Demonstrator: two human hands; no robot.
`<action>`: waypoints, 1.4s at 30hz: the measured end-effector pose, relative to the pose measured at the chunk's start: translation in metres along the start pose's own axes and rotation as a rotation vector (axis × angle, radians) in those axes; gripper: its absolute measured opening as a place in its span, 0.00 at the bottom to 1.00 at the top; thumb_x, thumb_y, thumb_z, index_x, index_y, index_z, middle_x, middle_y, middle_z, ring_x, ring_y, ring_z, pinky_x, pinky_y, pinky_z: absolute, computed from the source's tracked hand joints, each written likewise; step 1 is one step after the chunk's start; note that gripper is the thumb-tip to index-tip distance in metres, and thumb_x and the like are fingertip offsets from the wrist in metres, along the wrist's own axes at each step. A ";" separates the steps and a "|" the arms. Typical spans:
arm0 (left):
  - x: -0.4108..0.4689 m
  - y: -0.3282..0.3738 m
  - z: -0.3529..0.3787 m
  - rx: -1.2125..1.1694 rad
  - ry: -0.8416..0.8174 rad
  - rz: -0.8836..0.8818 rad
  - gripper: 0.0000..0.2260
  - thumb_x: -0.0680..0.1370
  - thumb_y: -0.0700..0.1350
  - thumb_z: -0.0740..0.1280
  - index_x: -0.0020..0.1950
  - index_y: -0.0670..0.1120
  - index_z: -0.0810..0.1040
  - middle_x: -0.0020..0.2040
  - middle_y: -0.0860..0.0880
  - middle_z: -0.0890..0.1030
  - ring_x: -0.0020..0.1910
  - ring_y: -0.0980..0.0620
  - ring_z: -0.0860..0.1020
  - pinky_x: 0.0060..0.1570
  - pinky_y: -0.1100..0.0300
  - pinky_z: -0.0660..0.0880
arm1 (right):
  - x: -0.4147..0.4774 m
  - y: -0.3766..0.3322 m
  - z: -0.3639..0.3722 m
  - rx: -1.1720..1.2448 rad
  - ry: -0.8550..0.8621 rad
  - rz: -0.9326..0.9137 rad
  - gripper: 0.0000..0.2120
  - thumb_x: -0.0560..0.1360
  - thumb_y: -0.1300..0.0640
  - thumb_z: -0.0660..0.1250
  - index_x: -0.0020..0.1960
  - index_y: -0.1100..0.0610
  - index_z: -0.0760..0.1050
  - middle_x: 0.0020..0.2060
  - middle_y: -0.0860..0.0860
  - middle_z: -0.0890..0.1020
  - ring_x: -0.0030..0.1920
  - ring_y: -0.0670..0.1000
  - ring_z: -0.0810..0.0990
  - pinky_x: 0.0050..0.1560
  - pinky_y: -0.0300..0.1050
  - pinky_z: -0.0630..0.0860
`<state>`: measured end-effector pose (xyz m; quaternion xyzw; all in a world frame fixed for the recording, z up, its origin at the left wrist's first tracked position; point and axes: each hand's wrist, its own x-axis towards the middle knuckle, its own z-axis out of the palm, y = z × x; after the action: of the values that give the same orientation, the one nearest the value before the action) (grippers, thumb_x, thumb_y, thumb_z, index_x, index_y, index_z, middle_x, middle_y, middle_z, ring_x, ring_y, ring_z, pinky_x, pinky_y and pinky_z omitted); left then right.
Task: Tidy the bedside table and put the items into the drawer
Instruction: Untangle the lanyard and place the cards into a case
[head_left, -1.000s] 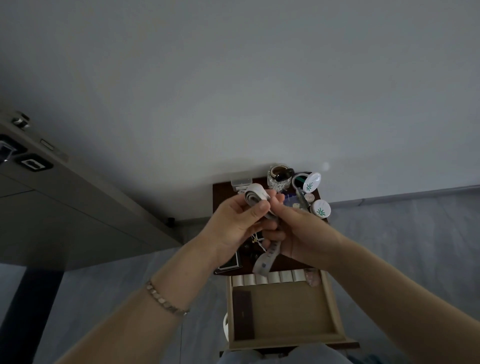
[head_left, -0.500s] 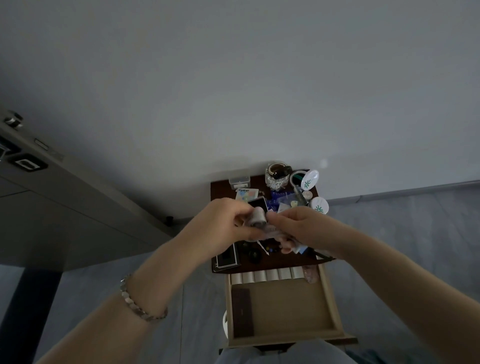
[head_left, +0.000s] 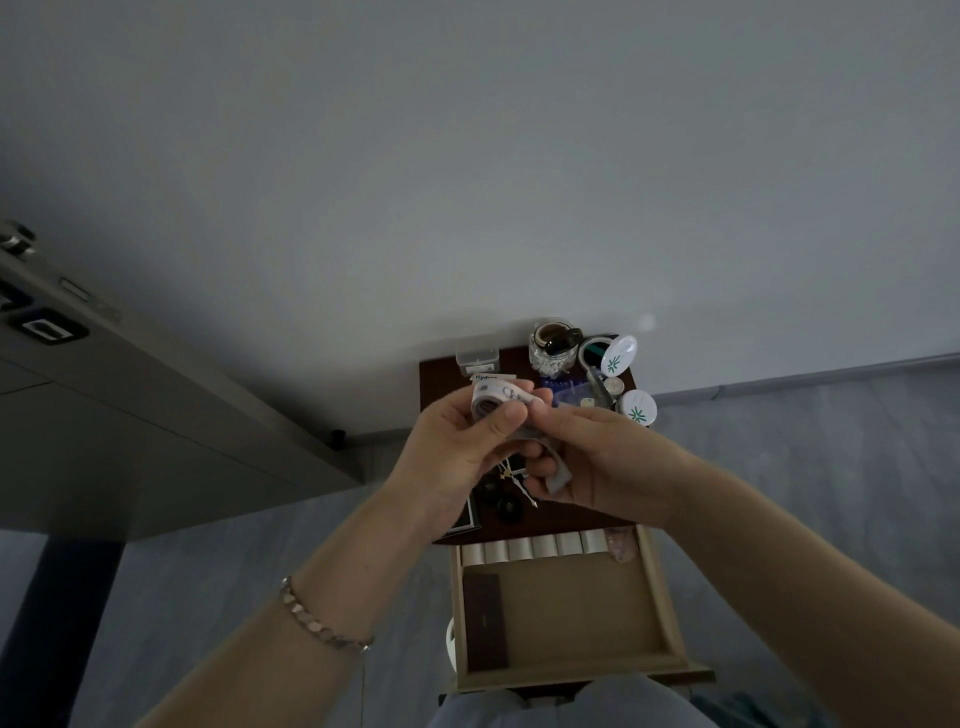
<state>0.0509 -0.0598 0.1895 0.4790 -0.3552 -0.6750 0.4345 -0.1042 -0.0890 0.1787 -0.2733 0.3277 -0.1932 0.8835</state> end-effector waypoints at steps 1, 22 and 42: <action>0.001 -0.003 0.000 -0.051 0.023 -0.017 0.14 0.67 0.45 0.67 0.50 0.41 0.77 0.47 0.48 0.84 0.48 0.52 0.82 0.47 0.60 0.79 | 0.000 0.000 0.000 -0.028 0.043 0.011 0.11 0.70 0.51 0.65 0.46 0.59 0.75 0.33 0.51 0.75 0.31 0.45 0.74 0.36 0.39 0.77; 0.009 -0.010 -0.030 0.090 -0.037 -0.299 0.13 0.66 0.46 0.67 0.48 0.43 0.78 0.39 0.47 0.85 0.40 0.52 0.84 0.37 0.62 0.80 | 0.010 0.015 -0.010 -0.698 0.279 -0.429 0.07 0.72 0.65 0.67 0.42 0.53 0.77 0.36 0.43 0.81 0.38 0.38 0.79 0.41 0.30 0.75; 0.066 -0.134 -0.128 -0.091 -0.142 -0.841 0.19 0.71 0.52 0.64 0.57 0.43 0.74 0.43 0.47 0.84 0.40 0.54 0.82 0.35 0.64 0.76 | 0.126 0.114 -0.074 -0.370 0.376 -0.040 0.14 0.67 0.71 0.70 0.46 0.54 0.78 0.38 0.48 0.84 0.40 0.44 0.83 0.39 0.35 0.78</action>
<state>0.1293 -0.0797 0.0096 0.5148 -0.1280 -0.8396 0.1166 -0.0471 -0.0927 0.0021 -0.3957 0.5105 -0.1947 0.7382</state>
